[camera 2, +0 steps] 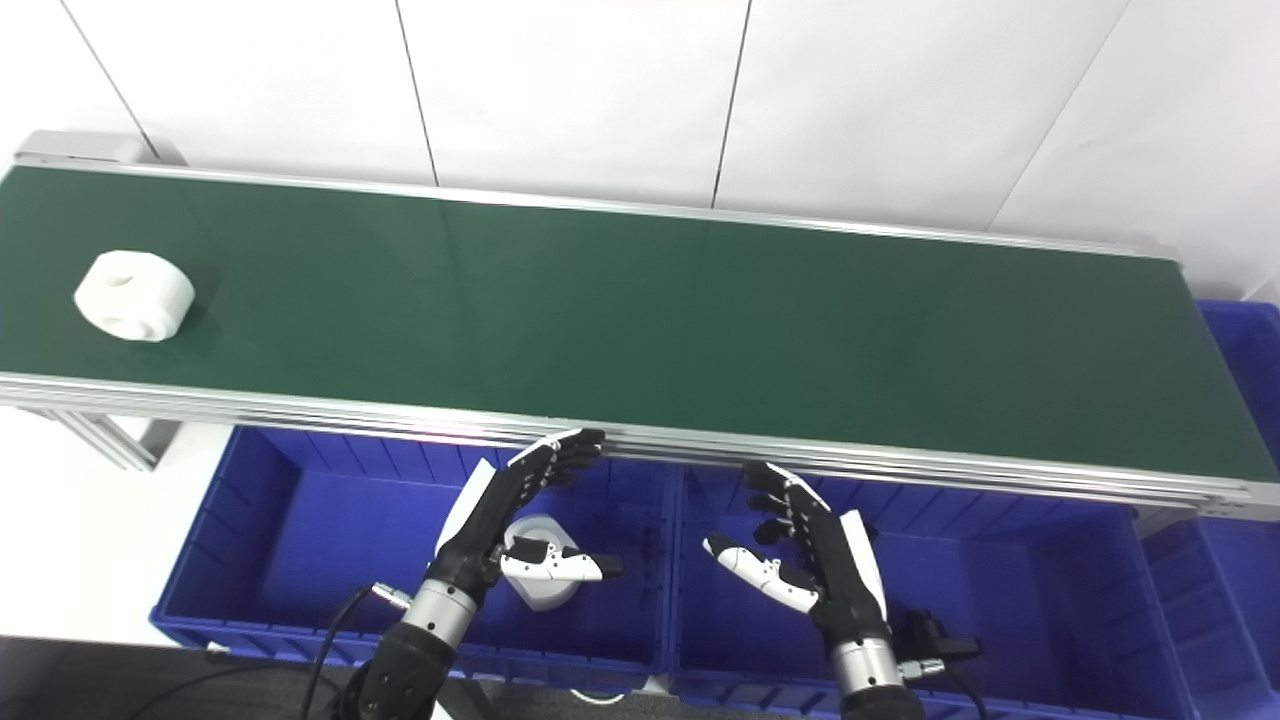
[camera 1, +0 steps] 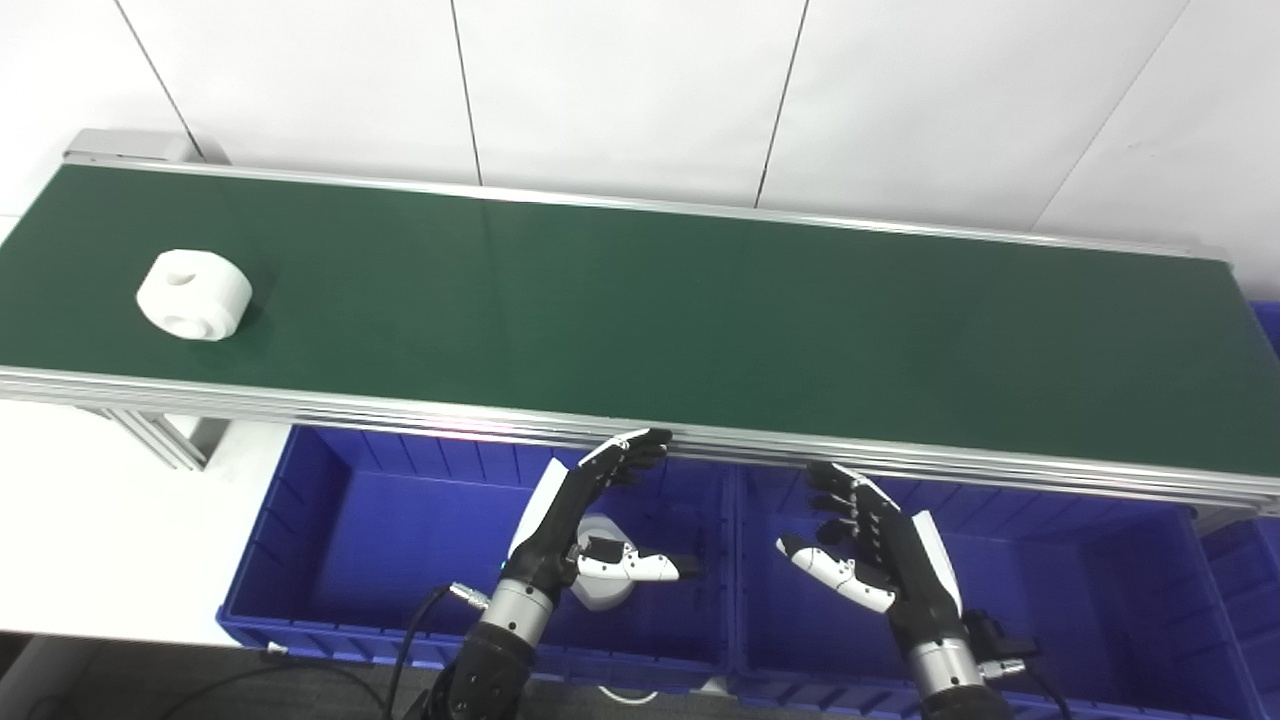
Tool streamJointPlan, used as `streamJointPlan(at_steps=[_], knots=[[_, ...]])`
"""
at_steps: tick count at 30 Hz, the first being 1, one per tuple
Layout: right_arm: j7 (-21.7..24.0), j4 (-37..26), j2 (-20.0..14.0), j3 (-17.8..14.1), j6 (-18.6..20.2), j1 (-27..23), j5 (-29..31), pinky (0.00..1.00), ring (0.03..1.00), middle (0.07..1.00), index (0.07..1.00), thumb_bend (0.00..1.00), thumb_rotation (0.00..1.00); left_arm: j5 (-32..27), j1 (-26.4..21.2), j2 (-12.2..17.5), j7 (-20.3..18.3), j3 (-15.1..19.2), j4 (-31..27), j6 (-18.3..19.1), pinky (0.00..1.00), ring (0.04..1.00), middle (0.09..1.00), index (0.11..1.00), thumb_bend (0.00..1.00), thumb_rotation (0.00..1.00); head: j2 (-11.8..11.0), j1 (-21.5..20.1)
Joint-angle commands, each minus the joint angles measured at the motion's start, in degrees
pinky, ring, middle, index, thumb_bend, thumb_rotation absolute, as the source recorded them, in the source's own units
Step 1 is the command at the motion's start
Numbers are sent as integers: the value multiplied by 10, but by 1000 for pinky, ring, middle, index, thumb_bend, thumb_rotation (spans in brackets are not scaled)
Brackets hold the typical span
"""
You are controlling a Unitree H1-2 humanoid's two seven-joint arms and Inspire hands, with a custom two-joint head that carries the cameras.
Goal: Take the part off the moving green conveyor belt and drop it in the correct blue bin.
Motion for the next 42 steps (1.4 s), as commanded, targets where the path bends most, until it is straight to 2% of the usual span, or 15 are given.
streamJointPlan(at_steps=[1,8,11,15,22,34,39,42], knots=[[2,-22,0,-4,-22,-2,7,659,770,804,802,623,355,3,-5,-4,4,-1,-17,-11,761,800,803,803,743,187,0,0],[2,-21,-2,-3,-22,-3,4,697,788,810,802,619,363,-1,-7,-5,3,0,-13,-14,759,799,800,801,743,183,0,0],[2,-19,-2,-4,-22,-4,4,658,771,806,801,620,367,-1,-8,-5,3,1,-11,-14,756,796,801,801,743,179,0,0],[1,-18,-1,-4,-23,-4,5,650,769,806,800,620,365,2,-8,-4,4,0,-12,-13,747,793,802,804,744,199,0,0],[3,-17,-2,-3,-23,-5,7,632,758,816,804,623,376,-1,-9,-5,3,0,-9,-17,757,797,799,800,745,177,0,0],[5,-16,-4,-2,-22,-6,5,692,795,820,811,622,366,7,-9,-3,4,-2,-13,-7,766,805,808,809,745,204,0,-1],[17,-13,-8,1,-33,-5,16,767,847,867,856,630,343,3,-9,-5,6,1,-7,-16,760,798,801,801,753,179,0,-2],[22,-21,-9,3,-23,-3,12,815,886,912,895,655,374,1,-9,-5,4,1,-9,-17,754,798,803,803,744,182,0,-2]])
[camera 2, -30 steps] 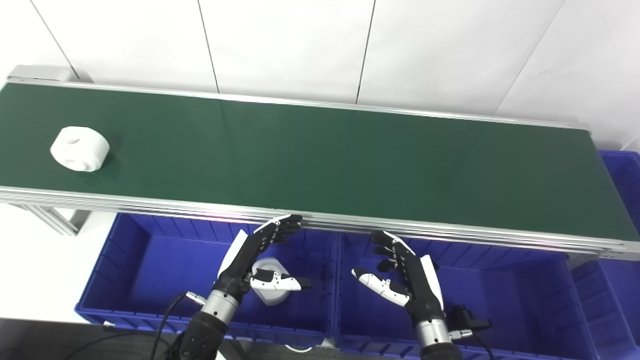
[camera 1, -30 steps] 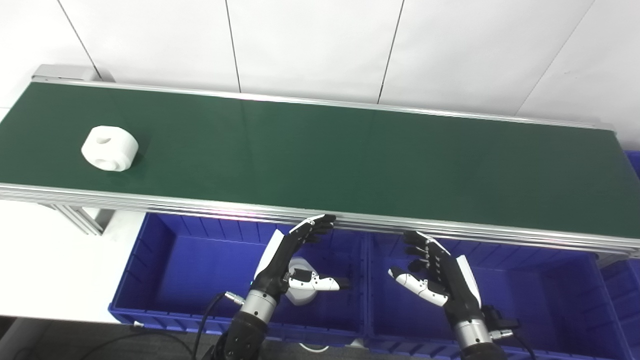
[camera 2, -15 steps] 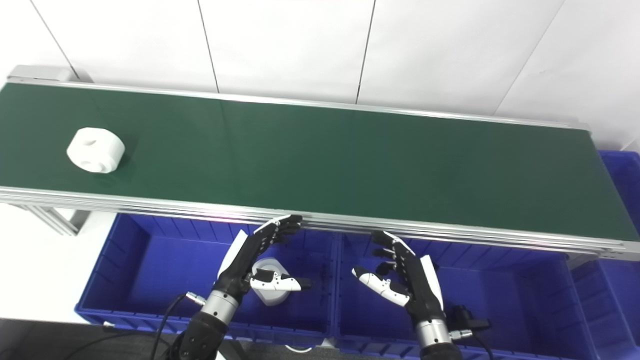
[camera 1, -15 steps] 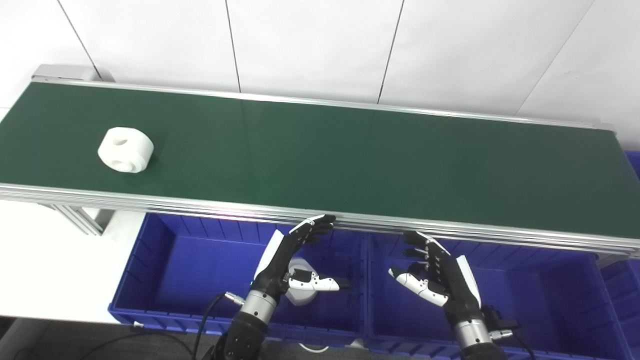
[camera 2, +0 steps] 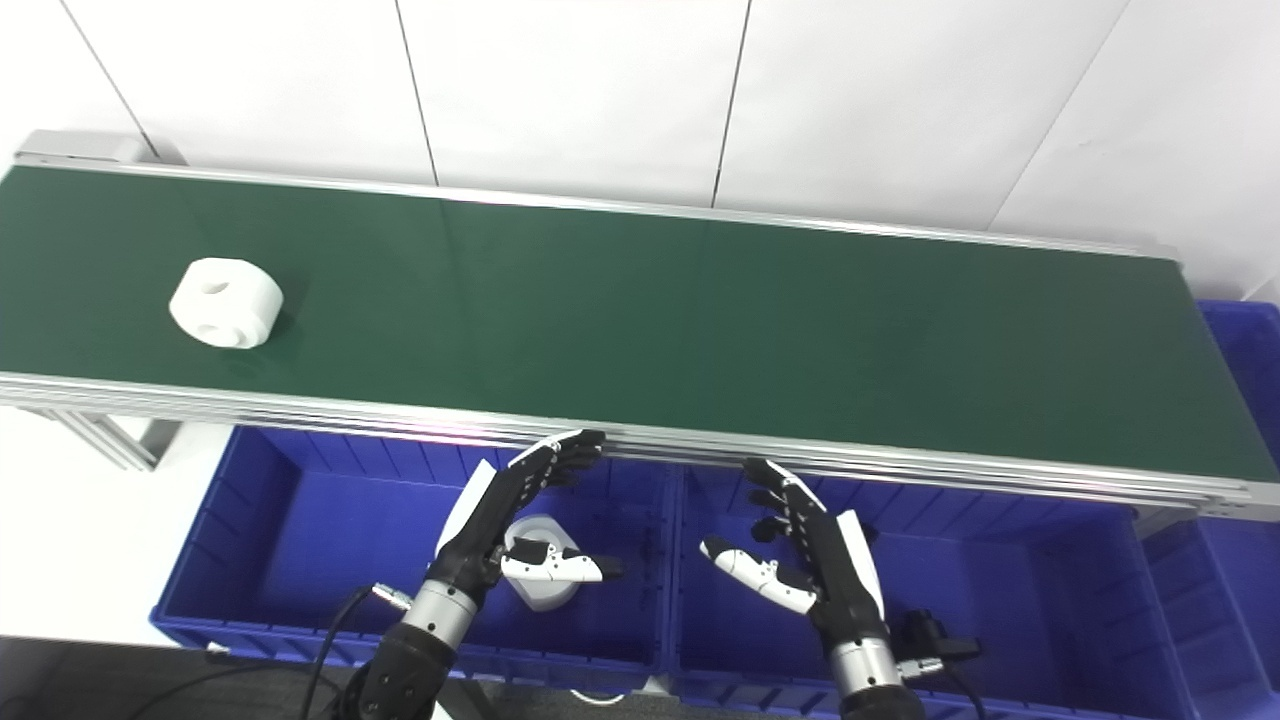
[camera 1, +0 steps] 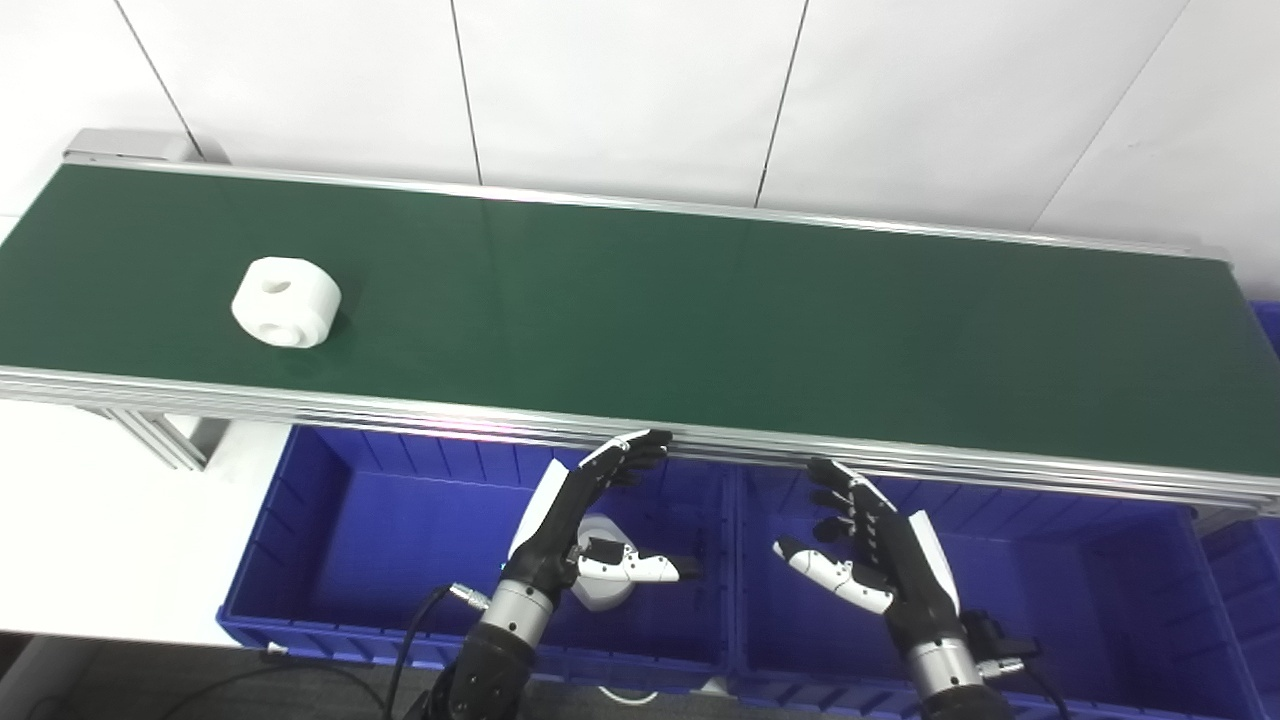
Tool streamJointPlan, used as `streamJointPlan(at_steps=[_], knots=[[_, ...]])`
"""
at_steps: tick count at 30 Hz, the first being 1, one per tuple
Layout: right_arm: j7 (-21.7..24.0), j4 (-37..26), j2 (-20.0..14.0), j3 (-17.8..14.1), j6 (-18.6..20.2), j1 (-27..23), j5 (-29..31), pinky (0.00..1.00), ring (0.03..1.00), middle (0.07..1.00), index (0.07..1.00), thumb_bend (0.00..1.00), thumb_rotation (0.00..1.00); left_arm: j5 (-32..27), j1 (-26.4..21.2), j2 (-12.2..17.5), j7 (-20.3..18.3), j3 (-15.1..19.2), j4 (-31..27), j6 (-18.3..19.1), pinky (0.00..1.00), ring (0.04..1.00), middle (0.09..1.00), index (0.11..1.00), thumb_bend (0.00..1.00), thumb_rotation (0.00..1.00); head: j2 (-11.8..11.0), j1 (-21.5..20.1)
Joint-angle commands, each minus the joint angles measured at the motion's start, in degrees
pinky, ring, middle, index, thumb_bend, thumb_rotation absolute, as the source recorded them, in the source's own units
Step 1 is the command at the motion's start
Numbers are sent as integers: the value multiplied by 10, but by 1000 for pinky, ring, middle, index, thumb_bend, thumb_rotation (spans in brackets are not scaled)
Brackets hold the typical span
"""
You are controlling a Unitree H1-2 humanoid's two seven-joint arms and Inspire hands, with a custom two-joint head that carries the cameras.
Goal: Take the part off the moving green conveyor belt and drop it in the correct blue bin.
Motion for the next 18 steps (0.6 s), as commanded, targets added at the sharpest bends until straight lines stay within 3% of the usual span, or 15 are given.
streamJointPlan(at_steps=[1,6,11,18], knots=[[4,-24,-5,0,-20,-2,0,818,894,923,898,667,388,-2,-9,-5,4,1,-9,-19,754,797,802,802,744,176,0,0],[6,-22,-7,-1,-26,-2,-3,818,898,929,908,677,416,-11,-9,-4,-1,1,-9,-21,759,802,810,810,737,257,1,0],[3,-28,-5,-2,-16,-1,-9,795,887,922,906,697,463,-22,-8,0,-13,0,-12,-21,789,839,855,853,701,416,1,1],[6,-23,-6,0,-26,-1,-7,785,883,919,907,676,460,-19,-7,4,-15,-1,-15,-23,815,864,877,875,676,439,-5,12]])
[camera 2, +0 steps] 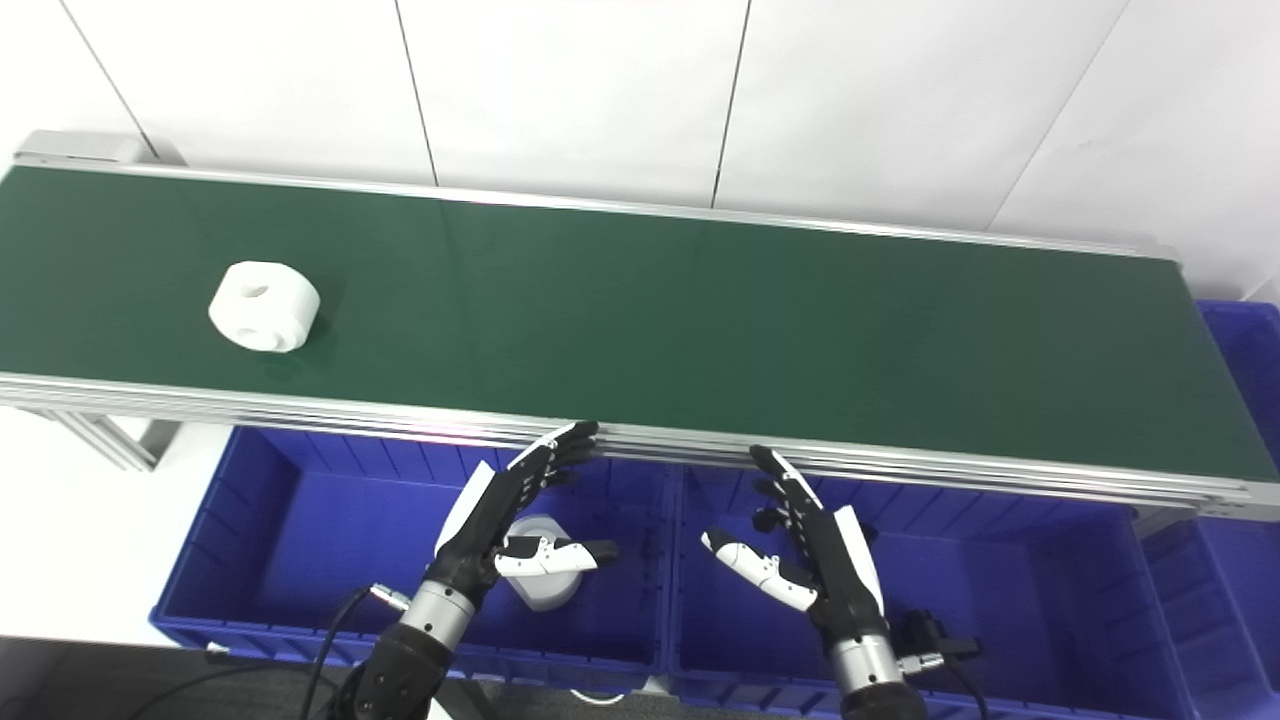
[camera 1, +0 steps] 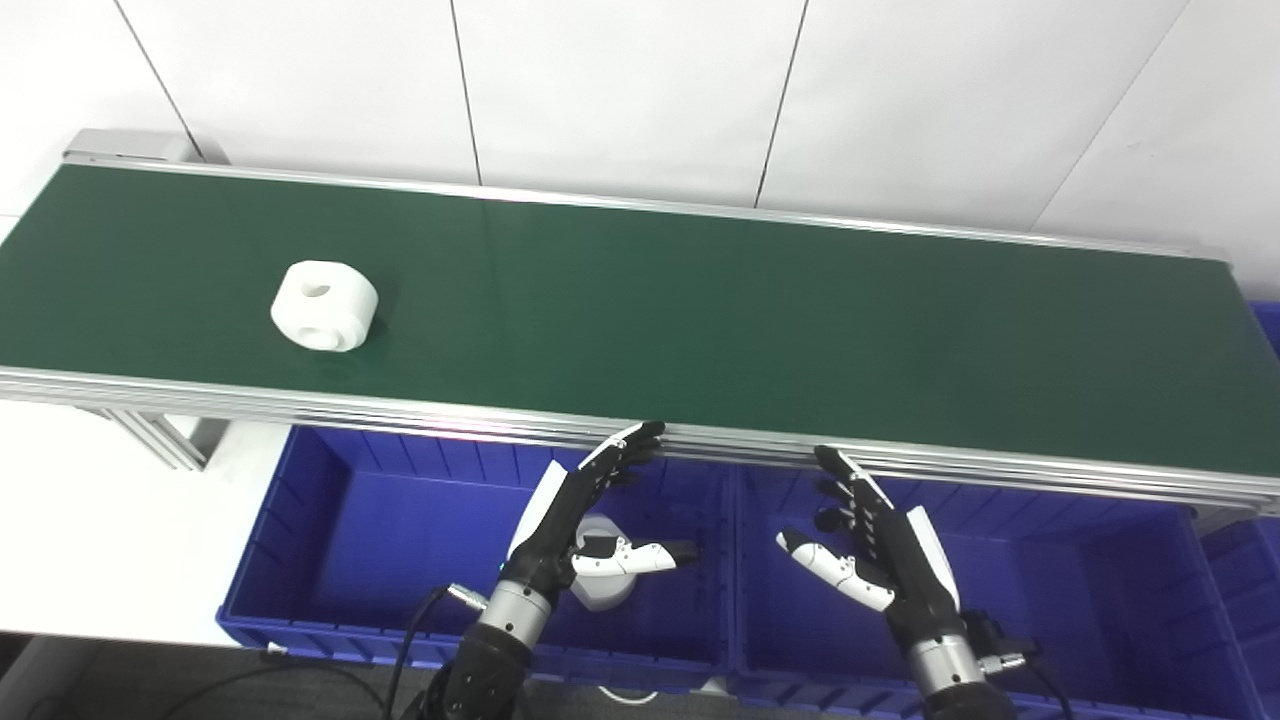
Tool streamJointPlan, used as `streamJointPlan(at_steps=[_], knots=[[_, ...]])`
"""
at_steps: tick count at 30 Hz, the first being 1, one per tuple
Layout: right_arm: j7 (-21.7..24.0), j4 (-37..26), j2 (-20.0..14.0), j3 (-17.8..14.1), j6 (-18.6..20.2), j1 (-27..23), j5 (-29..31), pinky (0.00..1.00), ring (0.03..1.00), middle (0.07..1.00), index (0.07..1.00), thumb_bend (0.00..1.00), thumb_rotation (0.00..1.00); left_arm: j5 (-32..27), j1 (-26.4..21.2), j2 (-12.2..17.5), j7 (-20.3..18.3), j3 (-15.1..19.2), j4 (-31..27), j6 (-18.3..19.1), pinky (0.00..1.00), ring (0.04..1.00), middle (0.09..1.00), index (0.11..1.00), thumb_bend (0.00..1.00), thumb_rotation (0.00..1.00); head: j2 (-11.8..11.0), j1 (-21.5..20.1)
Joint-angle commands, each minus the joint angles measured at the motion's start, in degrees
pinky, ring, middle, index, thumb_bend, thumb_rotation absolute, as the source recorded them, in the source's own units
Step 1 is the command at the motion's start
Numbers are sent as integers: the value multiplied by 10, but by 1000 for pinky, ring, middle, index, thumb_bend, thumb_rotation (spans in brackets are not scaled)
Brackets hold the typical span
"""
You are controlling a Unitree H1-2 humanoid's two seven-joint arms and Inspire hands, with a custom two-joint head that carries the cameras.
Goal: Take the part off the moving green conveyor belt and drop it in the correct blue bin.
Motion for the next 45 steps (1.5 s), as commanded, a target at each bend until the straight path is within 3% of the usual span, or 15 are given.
streamJointPlan(at_steps=[1,5,9,10,13,16,21,24,28,32,34,36,37,39,45], knots=[[3,-10,-4,-1,-27,-2,4,781,882,918,907,674,459,-3,-6,-2,-1,-1,-14,-22,816,865,878,875,675,442,-2,10],[4,-7,-9,0,-38,0,3,828,892,915,908,679,487,-4,-4,-7,3,-2,-7,-27,811,858,868,870,676,419,-18,68],[11,-2,-12,-2,-41,2,15,791,900,931,917,669,474,1,-5,-12,10,-4,10,-39,810,858,872,875,680,432,-42,116],[12,0,-12,-2,-44,2,18,776,902,936,922,643,441,2,-6,-12,12,-4,17,-46,809,857,873,876,681,438,-57,133],[13,8,-13,-1,-59,1,22,818,914,943,927,588,364,1,-6,-15,17,-2,33,-61,803,853,876,879,695,451,-70,146],[14,21,-11,1,-78,-1,26,841,917,944,933,565,331,-10,-6,-17,21,0,50,-75,803,851,876,879,705,453,-100,170],[7,49,-7,-1,-109,-5,19,814,896,932,926,540,271,-8,-3,-10,40,-5,36,-77,805,852,874,873,699,460,-126,190],[5,60,-6,-1,-112,-6,14,784,876,925,921,545,295,-16,-3,-3,40,-5,18,-77,809,855,877,874,710,484,-153,213],[15,66,-4,-2,-96,-7,34,823,900,937,923,584,357,-31,-5,8,32,-7,-12,-77,818,864,884,876,717,481,-174,232],[16,75,1,-3,-100,-9,41,868,927,954,929,507,102,-45,-20,27,13,-5,-50,-77,835,870,883,877,732,448,-182,225],[16,81,3,-3,-102,-12,43,871,929,955,929,503,62,-49,-31,38,10,-4,-71,-77,836,869,879,874,743,443,-184,217],[14,78,5,-2,-92,-12,39,874,933,958,929,507,88,-46,-41,51,4,1,-95,-77,830,865,874,873,741,440,-183,204],[13,75,6,-1,-85,-12,36,872,930,953,925,540,207,-44,-46,58,-1,5,-108,-76,827,864,873,873,733,431,-183,204],[4,78,8,0,-92,-14,21,798,880,916,904,582,318,-42,-60,74,-13,14,-138,-75,830,867,876,878,711,420,-182,195],[1,99,10,2,-118,-25,12,771,858,893,872,627,362,-45,-107,113,-45,46,-199,-41,806,852,873,878,712,404,-187,175]])
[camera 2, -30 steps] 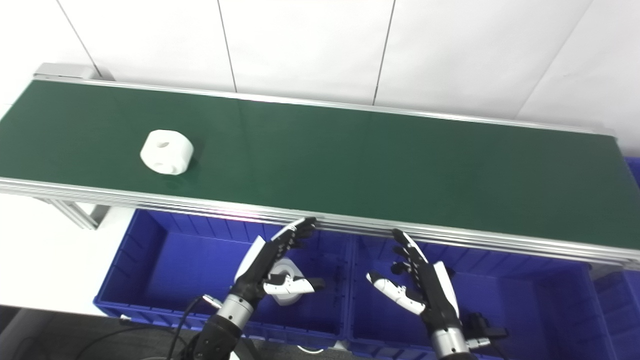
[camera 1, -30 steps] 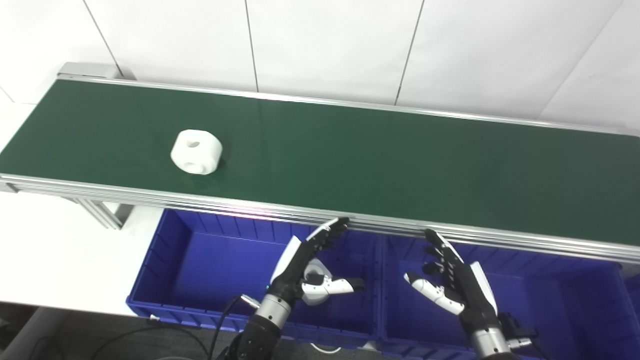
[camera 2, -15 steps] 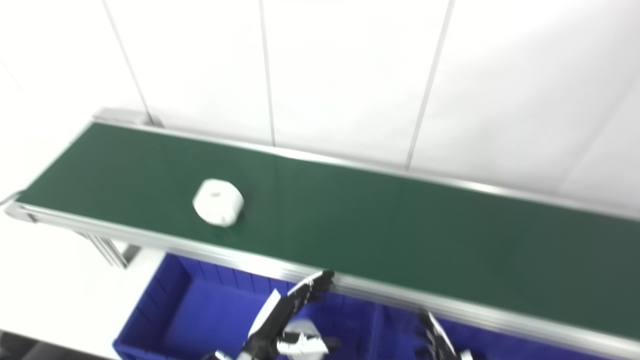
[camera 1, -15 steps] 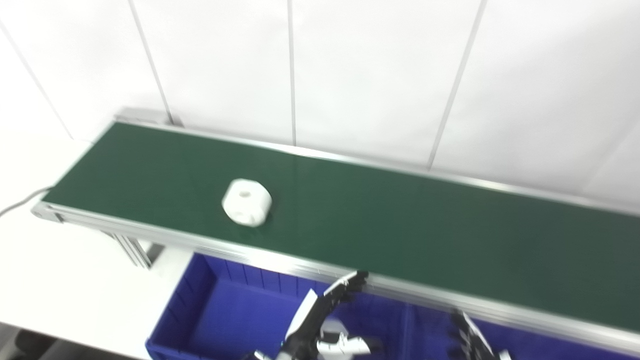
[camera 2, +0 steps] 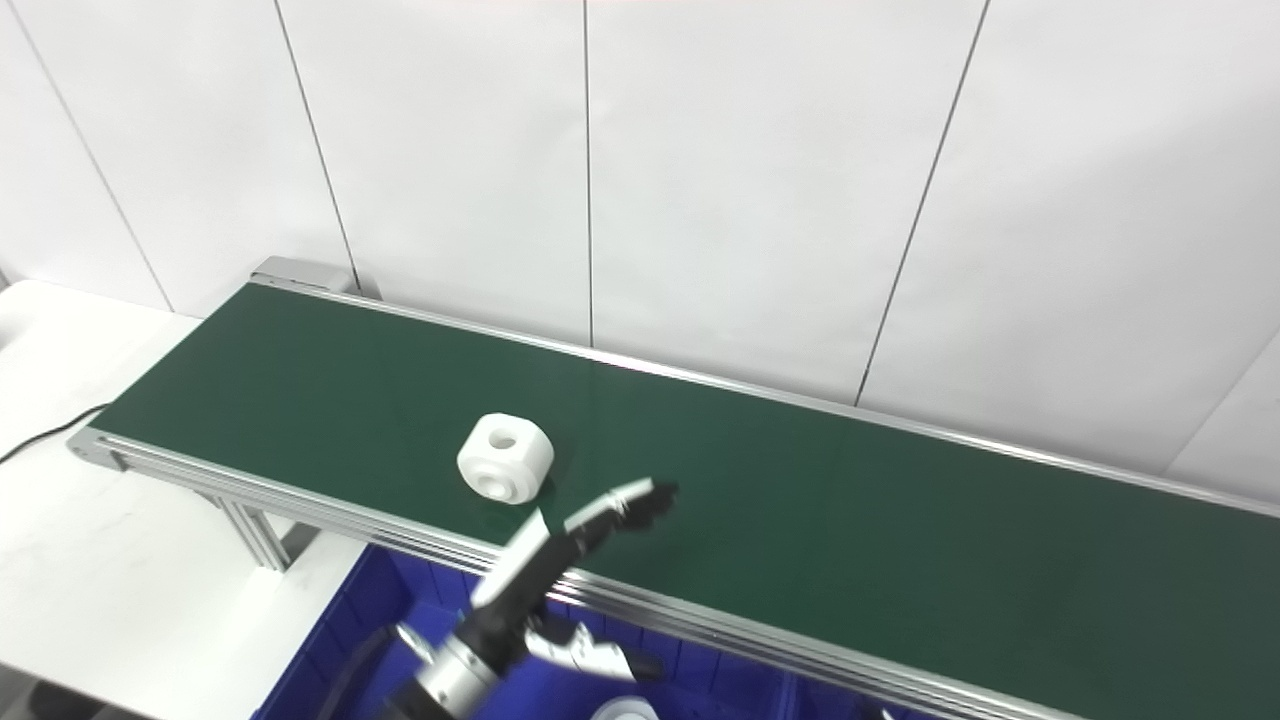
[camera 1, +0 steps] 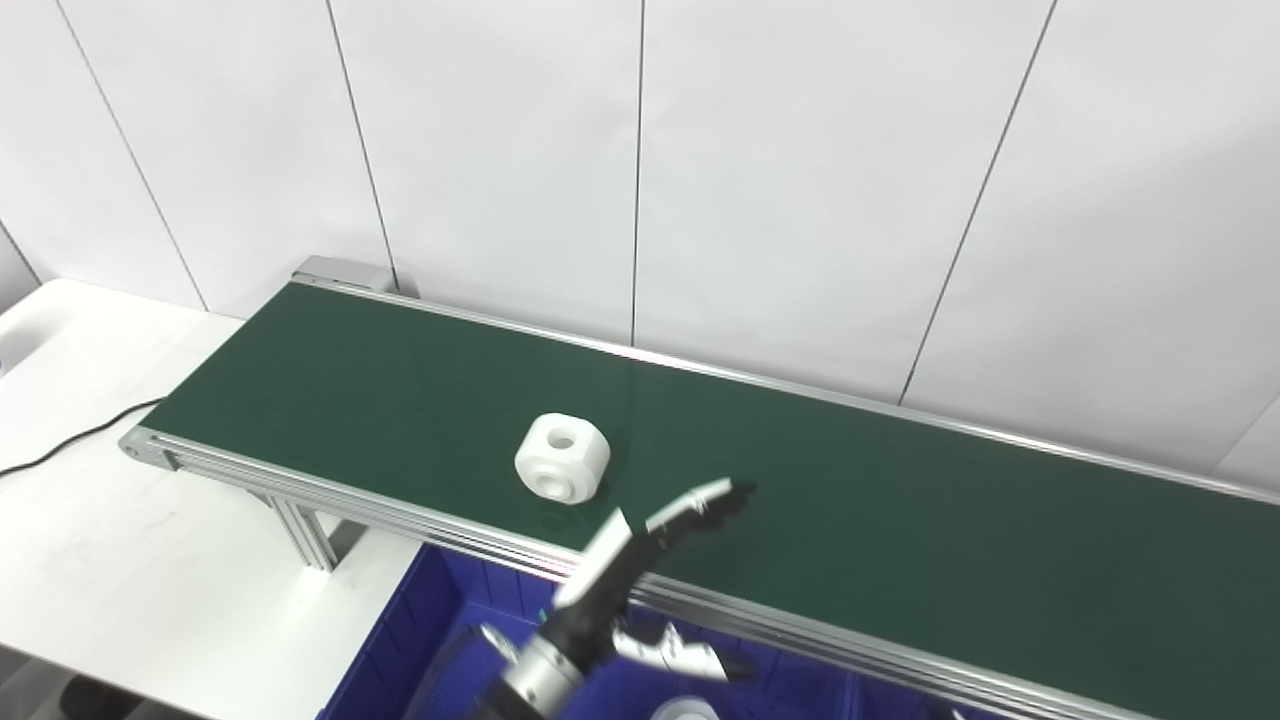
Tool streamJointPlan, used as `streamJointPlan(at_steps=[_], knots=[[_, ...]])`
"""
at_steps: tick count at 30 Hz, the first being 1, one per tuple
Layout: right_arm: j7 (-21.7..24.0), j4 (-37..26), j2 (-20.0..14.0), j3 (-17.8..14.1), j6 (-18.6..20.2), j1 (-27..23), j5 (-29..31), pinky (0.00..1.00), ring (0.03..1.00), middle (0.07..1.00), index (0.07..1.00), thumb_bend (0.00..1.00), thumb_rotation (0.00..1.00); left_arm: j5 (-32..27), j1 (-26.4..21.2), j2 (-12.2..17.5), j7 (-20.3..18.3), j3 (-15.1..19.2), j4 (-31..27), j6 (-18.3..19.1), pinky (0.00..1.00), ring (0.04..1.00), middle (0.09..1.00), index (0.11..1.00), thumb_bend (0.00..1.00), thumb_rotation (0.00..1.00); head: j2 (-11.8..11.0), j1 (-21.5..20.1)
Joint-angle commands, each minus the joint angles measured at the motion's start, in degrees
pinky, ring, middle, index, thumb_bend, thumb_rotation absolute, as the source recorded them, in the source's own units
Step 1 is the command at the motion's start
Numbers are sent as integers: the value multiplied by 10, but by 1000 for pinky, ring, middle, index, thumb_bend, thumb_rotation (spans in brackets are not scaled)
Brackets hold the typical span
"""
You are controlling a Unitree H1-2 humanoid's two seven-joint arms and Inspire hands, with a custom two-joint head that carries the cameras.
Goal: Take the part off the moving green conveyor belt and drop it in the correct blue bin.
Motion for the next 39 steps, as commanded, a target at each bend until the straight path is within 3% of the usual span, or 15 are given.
streamJointPlan(at_steps=[1,7,11,19,24,28,39], knots=[[-5,-8,-2,1,-39,-11,-8,767,858,894,873,627,361,-8,-30,3,-10,9,-16,0,808,852,871,877,708,391,0,-2],[-7,22,1,-2,-91,-19,10,735,831,873,847,677,389,28,-111,43,-23,36,17,2,825,863,880,883,691,288,3,-28],[-13,22,-3,4,-94,-21,11,706,810,853,830,689,370,34,-150,62,-28,50,52,11,803,853,882,879,699,253,8,-53],[-21,12,-12,11,-95,-20,19,688,783,813,802,707,314,56,-225,90,-11,56,195,-26,780,846,874,871,719,239,33,-85],[-17,9,-21,12,-95,-20,20,677,771,812,811,680,321,93,-251,89,2,46,255,-29,791,864,893,894,730,212,46,-92],[-8,8,-20,12,-95,-19,34,695,788,817,814,659,293,153,-269,89,20,22,287,-10,769,843,896,909,743,176,57,-96],[-20,3,-21,10,-94,-14,26,722,800,830,825,647,423,227,-285,64,51,-33,359,21,795,870,896,910,846,102,70,-85]])
